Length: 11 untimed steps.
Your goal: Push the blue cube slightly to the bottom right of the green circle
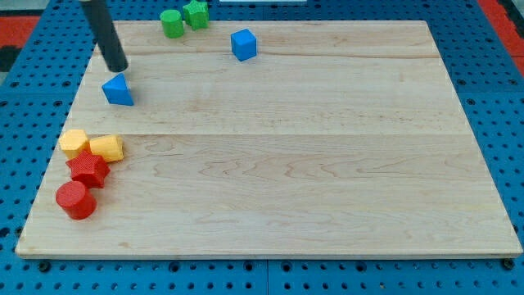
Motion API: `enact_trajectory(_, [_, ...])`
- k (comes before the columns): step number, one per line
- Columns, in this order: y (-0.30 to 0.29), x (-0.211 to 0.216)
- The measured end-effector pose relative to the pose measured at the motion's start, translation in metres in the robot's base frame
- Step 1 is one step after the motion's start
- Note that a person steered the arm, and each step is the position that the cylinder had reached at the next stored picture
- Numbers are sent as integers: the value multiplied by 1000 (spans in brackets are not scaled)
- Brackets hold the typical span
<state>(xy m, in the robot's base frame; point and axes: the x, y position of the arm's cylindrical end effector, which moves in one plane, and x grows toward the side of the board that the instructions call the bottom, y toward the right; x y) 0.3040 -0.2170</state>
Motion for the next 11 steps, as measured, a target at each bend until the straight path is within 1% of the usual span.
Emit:
enact_trajectory(1, [3, 66])
enact_trajectory(2, [-29, 118])
enact_trajectory(3, [20, 60])
enact_trajectory(4, [152, 57])
enact_trajectory(5, [209, -13])
enact_trajectory(6, [206, -65])
enact_trajectory(7, [169, -67])
enact_trajectory(8, [226, -103])
enact_trajectory(9, [157, -111])
enact_trajectory(10, [114, -109])
enact_trajectory(11, [106, -49])
